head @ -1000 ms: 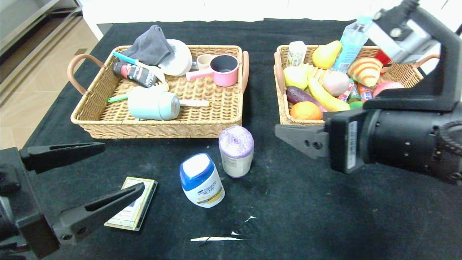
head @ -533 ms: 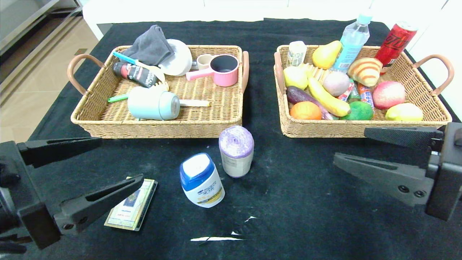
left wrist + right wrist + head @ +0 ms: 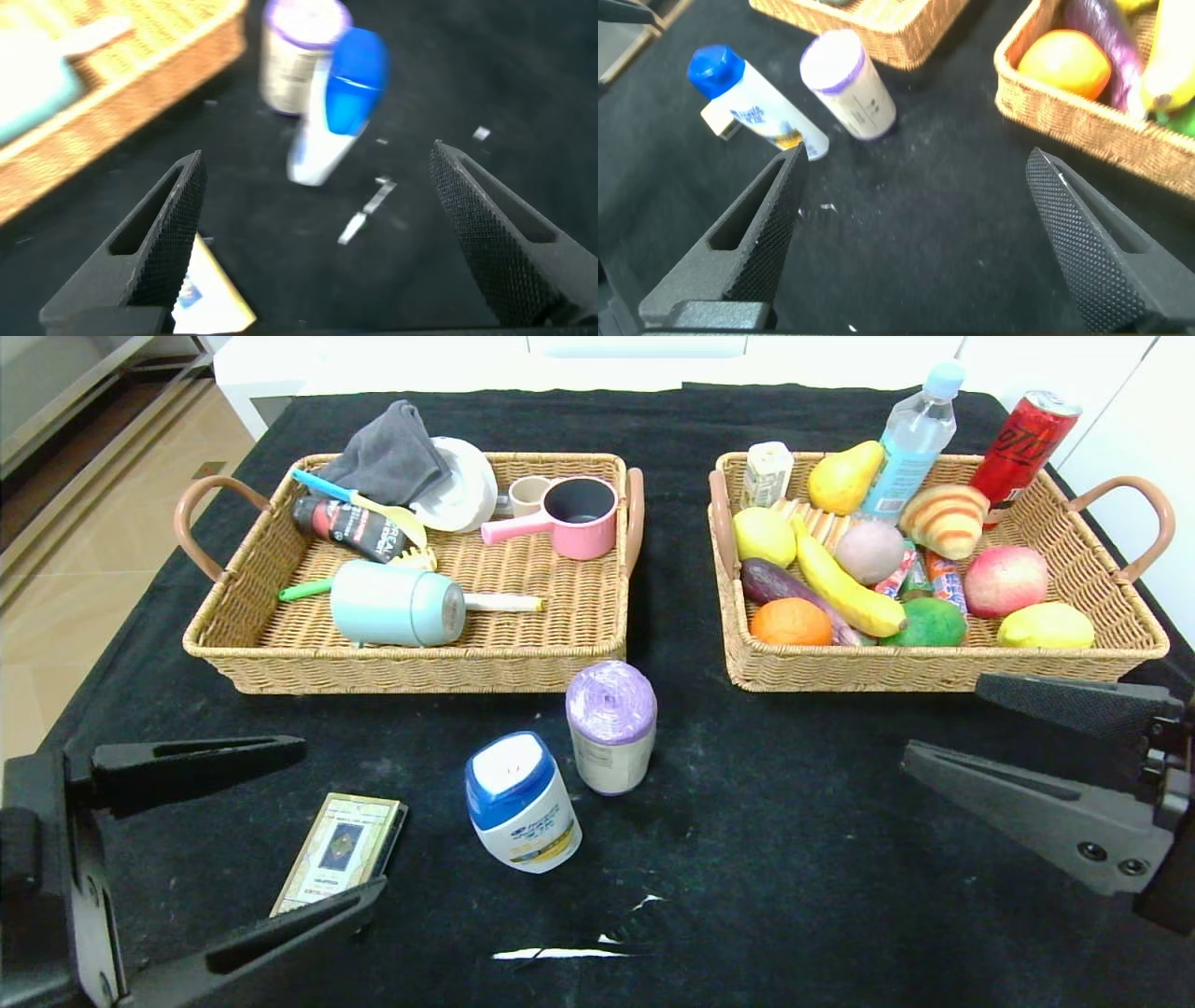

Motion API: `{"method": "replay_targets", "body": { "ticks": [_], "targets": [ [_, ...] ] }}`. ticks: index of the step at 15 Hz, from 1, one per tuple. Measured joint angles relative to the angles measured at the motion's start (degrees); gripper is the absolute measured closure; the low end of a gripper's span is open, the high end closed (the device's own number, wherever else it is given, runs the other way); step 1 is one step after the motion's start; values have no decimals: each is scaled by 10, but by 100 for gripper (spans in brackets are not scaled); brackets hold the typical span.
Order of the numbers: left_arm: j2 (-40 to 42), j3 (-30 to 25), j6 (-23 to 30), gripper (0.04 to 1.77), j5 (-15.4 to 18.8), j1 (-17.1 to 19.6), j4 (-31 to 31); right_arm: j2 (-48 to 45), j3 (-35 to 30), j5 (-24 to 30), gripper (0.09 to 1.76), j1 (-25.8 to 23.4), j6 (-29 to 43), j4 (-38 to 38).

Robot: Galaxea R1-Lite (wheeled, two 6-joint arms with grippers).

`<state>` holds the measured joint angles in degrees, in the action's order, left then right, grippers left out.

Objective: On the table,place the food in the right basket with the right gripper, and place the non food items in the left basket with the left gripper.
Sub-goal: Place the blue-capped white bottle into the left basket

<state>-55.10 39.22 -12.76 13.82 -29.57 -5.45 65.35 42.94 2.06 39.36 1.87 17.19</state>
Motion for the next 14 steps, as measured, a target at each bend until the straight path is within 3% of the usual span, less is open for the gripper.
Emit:
{"method": "replay_targets", "body": {
  "ticks": [6, 10, 14],
  "targets": [
    [-8, -14, -4, 9, -15, -30, -2, 18, -3, -2, 15, 7, -2, 2],
    [-53, -20, 4, 9, -60, -61, -19, 19, -2, -3, 15, 0, -2, 3],
    [-104, -34, 10, 9, -102, -90, -95, 19, -2, -2, 15, 1, -4, 3]
  ]
}}
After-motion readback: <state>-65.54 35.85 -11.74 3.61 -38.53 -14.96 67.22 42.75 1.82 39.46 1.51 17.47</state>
